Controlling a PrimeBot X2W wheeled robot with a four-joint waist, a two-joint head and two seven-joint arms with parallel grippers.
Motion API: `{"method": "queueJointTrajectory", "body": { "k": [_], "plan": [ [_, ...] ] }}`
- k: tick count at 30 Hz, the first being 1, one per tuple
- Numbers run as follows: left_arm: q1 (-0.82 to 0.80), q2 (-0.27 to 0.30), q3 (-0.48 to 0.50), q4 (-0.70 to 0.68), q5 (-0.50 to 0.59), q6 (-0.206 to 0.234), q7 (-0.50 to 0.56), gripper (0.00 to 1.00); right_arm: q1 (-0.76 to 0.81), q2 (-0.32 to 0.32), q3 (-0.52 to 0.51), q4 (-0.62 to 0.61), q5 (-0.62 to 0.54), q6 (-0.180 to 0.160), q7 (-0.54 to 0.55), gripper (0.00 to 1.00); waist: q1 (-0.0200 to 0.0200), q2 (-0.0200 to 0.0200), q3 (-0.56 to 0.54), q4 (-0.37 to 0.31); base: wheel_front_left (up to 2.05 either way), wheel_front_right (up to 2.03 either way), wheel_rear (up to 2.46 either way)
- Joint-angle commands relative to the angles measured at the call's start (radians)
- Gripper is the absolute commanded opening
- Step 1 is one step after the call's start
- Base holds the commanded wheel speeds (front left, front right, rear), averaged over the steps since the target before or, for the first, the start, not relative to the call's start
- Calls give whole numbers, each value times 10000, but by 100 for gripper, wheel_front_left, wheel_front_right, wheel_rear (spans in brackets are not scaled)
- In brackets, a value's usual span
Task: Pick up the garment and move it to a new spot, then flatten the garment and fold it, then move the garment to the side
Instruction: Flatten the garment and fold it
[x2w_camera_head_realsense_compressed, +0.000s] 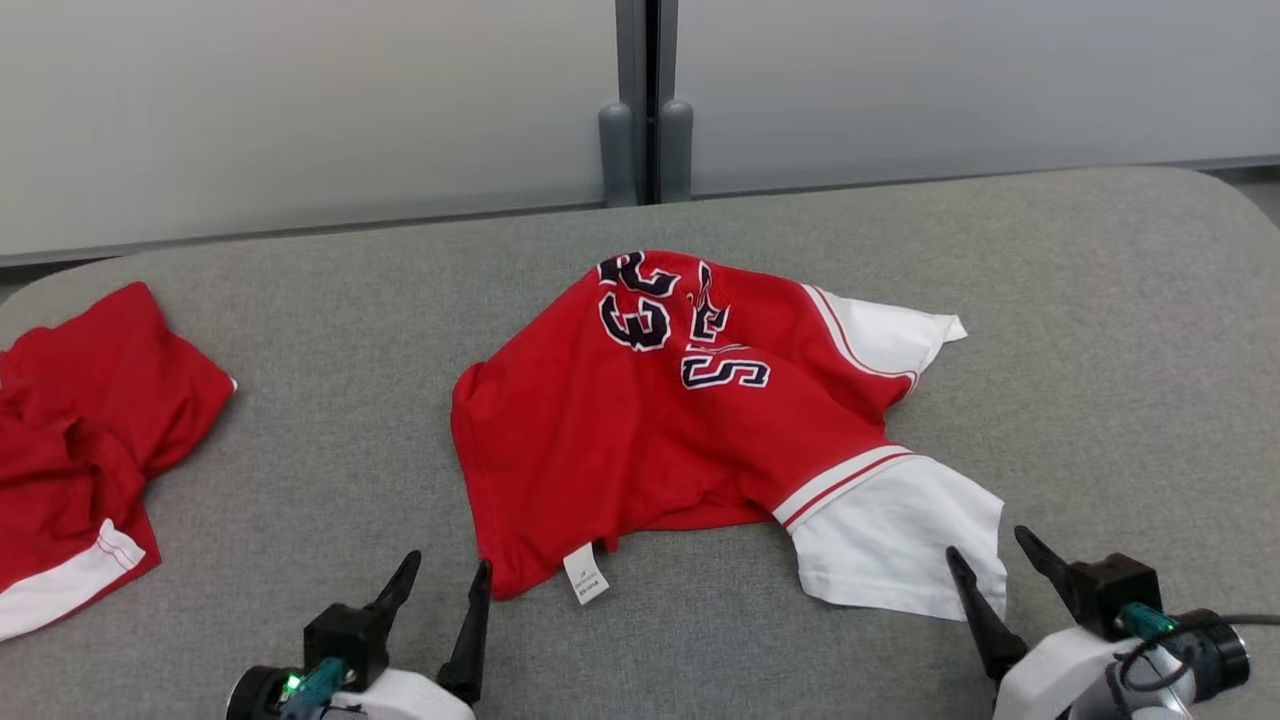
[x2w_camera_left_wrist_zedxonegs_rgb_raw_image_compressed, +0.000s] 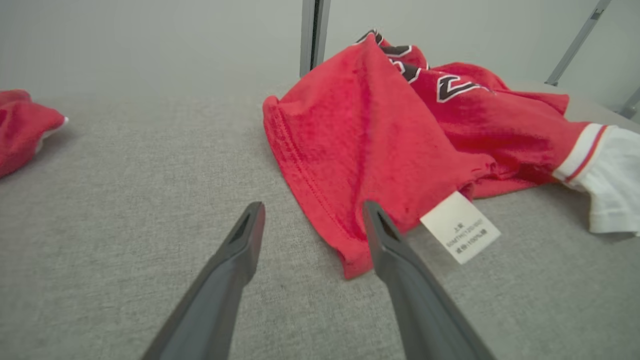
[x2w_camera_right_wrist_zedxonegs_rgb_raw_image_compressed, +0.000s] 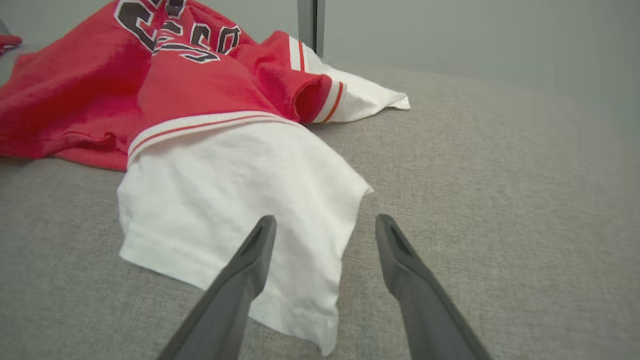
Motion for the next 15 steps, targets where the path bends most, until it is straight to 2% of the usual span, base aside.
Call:
{"method": "queueJointTrajectory", "body": {
  "k": [1, 7, 13, 14, 15],
  "plan": [
    [-378, 52, -227, 449, 120, -57, 232, 100, -298, -66, 238, 290, 163, -2, 180, 100, 0, -1, 493, 11, 0, 0, 0],
    [-1278, 54, -877, 1522, -234, -155, 913, 100, -1062, -245, 1289, 1003, 796, -2, 502, 100, 0, -1, 1031, -97, 0, 0, 0],
    [-1501, -1, -1562, 1894, -927, -316, 1234, 100, -1274, -446, 2051, 1283, 1391, -1, 489, 100, 0, -1, 1214, -161, 0, 0, 0],
    [-1499, -17, -1762, 1941, -1029, -348, 1369, 58, -1293, -465, 2196, 1318, 1508, -1, 545, 100, 0, -1, 1218, -175, 0, 0, 0],
    [-1453, -38, -1951, 1979, -1222, -380, 1522, 32, -1294, -495, 2325, 1340, 1601, -1, 601, 100, 0, -1, 1208, -199, 0, 0, 0]
  ]
}}
